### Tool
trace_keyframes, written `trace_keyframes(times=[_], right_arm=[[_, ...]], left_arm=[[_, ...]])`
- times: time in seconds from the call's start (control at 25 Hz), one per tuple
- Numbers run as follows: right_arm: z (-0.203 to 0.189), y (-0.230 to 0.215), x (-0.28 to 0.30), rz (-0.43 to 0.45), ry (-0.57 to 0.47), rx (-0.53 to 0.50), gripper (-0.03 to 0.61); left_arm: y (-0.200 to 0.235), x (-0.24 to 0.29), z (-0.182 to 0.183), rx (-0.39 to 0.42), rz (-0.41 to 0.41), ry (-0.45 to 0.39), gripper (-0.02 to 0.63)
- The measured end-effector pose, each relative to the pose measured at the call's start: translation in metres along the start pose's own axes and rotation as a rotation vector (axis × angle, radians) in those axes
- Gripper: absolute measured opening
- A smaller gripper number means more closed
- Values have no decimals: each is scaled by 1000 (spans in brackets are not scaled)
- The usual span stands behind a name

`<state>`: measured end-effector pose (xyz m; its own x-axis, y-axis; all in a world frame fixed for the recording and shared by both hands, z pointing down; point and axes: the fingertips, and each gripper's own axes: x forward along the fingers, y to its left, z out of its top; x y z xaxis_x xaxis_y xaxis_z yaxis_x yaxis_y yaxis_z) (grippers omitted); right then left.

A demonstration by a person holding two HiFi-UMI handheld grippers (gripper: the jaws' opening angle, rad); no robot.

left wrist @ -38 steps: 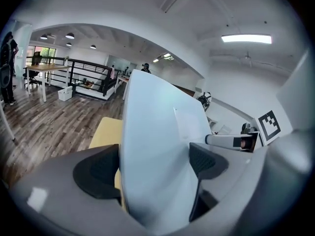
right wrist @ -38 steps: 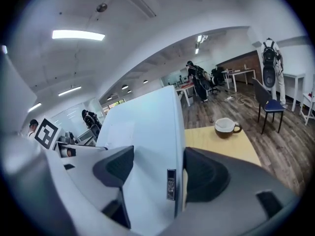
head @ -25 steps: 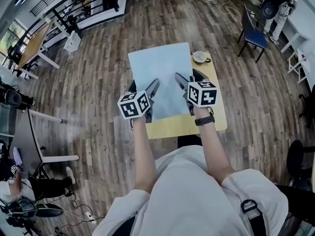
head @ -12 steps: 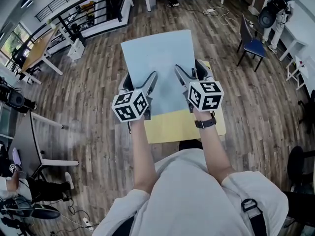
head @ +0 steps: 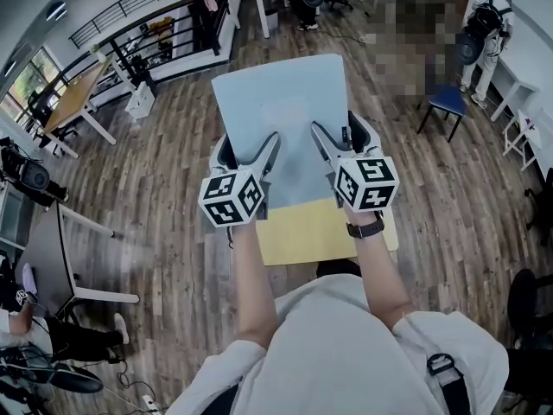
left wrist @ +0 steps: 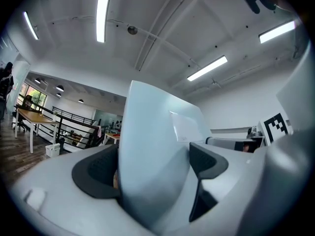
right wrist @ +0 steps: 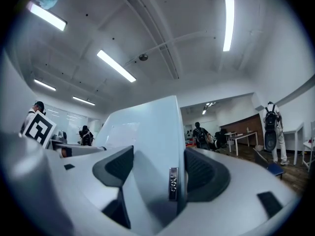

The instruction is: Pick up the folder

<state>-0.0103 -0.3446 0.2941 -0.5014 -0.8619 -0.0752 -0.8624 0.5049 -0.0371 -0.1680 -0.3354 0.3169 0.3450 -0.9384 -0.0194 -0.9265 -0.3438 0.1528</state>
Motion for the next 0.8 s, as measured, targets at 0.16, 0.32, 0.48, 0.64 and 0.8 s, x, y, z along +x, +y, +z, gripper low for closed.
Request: trace_keyframes(times=[0.16,0.32,0.48,0.64,0.8], right_arm=[[-2,-2,-2,-2,14,-2,321],[-5,-6,-7,-16,28,13,321],[-7,-11,-7,-26,43,24,321],[-11,-9,-7,-28,54,20,321],[-17,-7,-9,-27,62,16,321]], left_arm=[[-3,1,-4,-11,-1,9,451],[-8,0,-5,1,-5,12,451],[-10,4,-7,0,-8,17,451],[-9,3,-10,-5,-10,25,451],[-8,1,-17,-5,-9,32,451]])
